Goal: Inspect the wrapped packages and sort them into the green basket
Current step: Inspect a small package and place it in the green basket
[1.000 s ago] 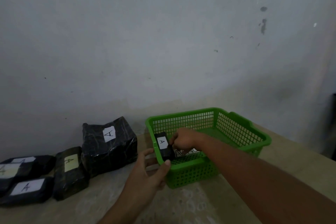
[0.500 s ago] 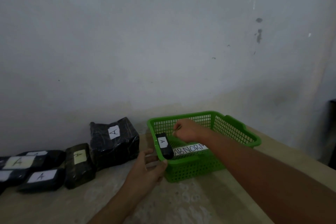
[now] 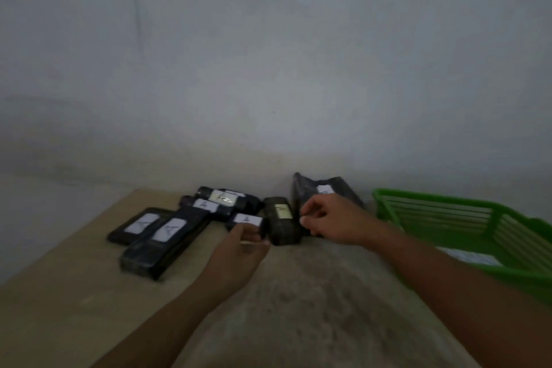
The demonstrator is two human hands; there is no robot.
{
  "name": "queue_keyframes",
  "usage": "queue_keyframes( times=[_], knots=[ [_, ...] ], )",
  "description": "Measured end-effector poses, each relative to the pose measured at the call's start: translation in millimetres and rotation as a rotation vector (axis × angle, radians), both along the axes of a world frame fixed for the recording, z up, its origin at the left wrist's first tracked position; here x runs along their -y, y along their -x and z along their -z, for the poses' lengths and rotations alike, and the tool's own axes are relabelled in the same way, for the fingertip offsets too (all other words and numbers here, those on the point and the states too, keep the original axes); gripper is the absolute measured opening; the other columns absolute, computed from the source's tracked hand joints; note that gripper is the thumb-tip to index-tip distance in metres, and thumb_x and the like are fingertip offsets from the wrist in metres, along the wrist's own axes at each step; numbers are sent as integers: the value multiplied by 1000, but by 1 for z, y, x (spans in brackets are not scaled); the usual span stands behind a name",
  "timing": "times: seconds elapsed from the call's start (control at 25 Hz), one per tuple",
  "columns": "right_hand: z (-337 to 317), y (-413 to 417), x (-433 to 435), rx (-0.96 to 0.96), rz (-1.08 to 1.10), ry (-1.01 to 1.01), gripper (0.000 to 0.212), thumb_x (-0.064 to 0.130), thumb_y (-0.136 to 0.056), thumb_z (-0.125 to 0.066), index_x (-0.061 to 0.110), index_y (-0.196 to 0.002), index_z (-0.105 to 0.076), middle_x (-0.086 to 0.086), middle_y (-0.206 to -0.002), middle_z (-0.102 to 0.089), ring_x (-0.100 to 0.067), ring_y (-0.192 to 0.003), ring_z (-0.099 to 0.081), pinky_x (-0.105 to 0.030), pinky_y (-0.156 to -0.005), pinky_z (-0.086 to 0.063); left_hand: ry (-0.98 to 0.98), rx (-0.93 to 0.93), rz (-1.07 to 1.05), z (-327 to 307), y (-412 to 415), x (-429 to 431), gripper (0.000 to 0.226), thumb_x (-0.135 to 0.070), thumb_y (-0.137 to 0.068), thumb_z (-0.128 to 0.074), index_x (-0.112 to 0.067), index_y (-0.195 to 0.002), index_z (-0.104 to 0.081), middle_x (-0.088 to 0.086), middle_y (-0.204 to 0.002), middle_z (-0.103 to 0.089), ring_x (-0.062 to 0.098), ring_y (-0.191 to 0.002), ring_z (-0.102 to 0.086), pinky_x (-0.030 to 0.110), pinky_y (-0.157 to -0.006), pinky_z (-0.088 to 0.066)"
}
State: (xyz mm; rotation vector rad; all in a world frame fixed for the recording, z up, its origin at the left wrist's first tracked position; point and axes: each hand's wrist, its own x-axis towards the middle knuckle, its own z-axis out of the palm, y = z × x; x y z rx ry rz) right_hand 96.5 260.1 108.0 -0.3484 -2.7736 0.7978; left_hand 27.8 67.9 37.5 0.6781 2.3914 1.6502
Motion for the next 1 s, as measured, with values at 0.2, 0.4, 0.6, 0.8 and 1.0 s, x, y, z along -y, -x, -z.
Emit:
queue_keyframes(
  times=[0.2, 0.4, 0.6, 0.8, 1.0],
  knots=[
    [58, 80, 68, 61, -124, -106, 41, 26, -87, -64, 20, -127, -53, -5, -136, -51, -19, -118, -54, -27, -95, -45, 60, -62, -204, 30, 38, 75, 25, -28, -90, -60, -23, -114, -55, -8, -108, -61, 1, -94, -57, 20, -82, -43],
    [100, 116, 79, 166, 17, -141, 75, 21, -92, -55, 17, -153, -13, -4, -164, -3, -27, -142, -33, -42, -113, -37, -22, -51, -205, 55, 44, 92, 21, -23, -88, -64, -22, -108, -58, -5, -103, -66, 4, -93, -62, 18, -80, -50],
    [102, 100, 80, 86, 101, -185, 72, 29, -89, -63, 21, -148, -23, -9, -157, -15, -28, -132, -45, -39, -105, -47, -14, -44, -197, 52, 41, 86, 25, -24, -88, -63, -21, -112, -56, -6, -107, -63, 2, -93, -60, 10, -73, -45],
    [103, 26, 70, -22, 33, 13, 68, 50, -78, -70, 34, -137, -40, 5, -137, -41, -12, -118, -50, -26, -95, -48, -18, -5, -62, 36, 12, 64, 53, -47, -83, -63, -31, -130, -43, -10, -121, -55, 1, -96, -59, 17, -77, -50],
    [107, -61, 45, -135, -20, 320, 53, 45, -73, -80, 42, -118, -53, 22, -113, -60, 4, -100, -59, -12, -75, -50, -72, 115, 163, 31, -25, 12, 42, -44, -84, -63, -31, -122, -53, 0, -113, -69, 13, -87, -72, 34, -75, -61]
  ],
)
